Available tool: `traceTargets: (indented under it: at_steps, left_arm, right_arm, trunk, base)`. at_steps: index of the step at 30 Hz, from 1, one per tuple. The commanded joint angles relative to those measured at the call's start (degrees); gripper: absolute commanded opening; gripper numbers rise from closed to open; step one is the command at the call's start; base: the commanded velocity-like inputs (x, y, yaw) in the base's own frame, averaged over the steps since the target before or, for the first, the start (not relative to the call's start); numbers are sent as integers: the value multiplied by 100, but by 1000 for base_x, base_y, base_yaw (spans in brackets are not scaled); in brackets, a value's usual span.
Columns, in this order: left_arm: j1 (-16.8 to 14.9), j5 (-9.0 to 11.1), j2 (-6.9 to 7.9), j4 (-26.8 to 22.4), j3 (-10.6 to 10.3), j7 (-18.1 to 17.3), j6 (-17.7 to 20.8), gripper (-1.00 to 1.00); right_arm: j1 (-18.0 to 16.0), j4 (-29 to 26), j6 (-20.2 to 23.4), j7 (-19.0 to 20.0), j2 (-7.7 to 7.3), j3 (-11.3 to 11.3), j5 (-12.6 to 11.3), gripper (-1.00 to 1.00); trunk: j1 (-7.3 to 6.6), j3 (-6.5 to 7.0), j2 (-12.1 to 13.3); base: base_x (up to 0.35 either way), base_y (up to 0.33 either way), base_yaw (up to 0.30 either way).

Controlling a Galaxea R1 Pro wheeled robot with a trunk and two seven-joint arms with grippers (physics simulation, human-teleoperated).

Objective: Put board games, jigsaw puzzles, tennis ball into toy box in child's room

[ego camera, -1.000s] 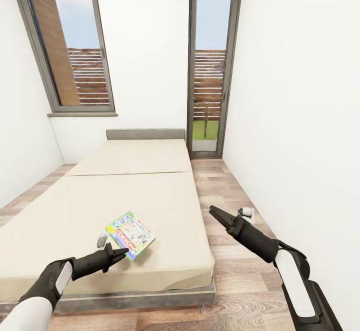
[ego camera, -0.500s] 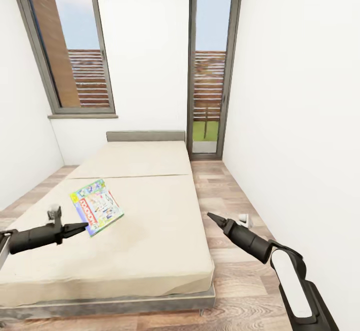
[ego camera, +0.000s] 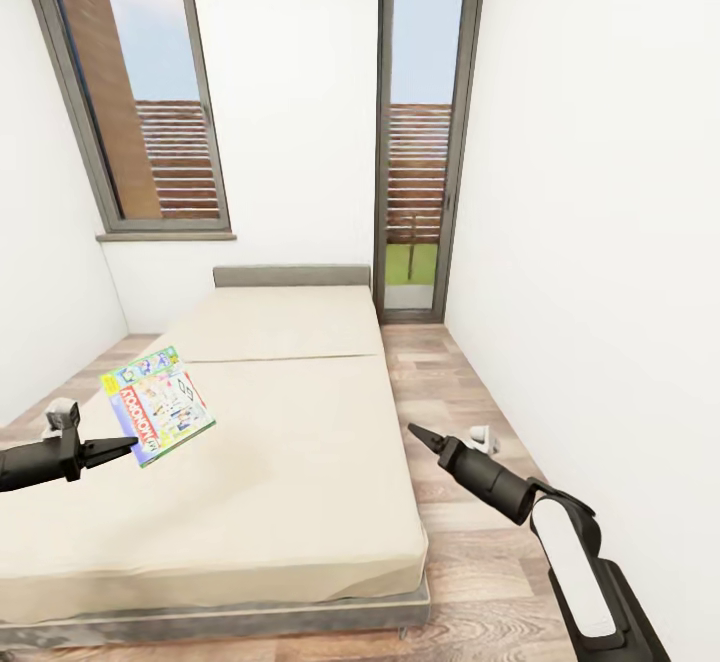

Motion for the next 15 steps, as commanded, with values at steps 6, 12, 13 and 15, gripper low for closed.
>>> traceTargets:
  at_steps: [6, 12, 13, 15]
  left_arm:
    - [-3, -8, 17, 1, -3, -25, 60, -100]
    - [-3, -22, 24, 1, -4, -25, 60, -100]
    - [-3, -23, 25, 1, -5, -25, 60, -100]
    - [-3, -25, 25, 1, -4, -25, 60, -100]
  right_arm:
    - [-4, 1, 32, 67, -3, -26, 8, 100]
    - [-4, -12, -23, 51, 3, 11, 12, 100]
    - [-4, -13, -61, 47, 4, 18, 13, 100]
    - [-4, -14, -122, 44, 4, 25, 13, 100]
  trunk:
    - [-133, 102, 239]
    - [-265, 219, 480]
    - [-287, 239, 520]
    - [-331, 278, 600]
  base:
    - [0, 0, 6]
    - [0, 0, 210]
    - [0, 0, 271]
    - [0, 0, 276]
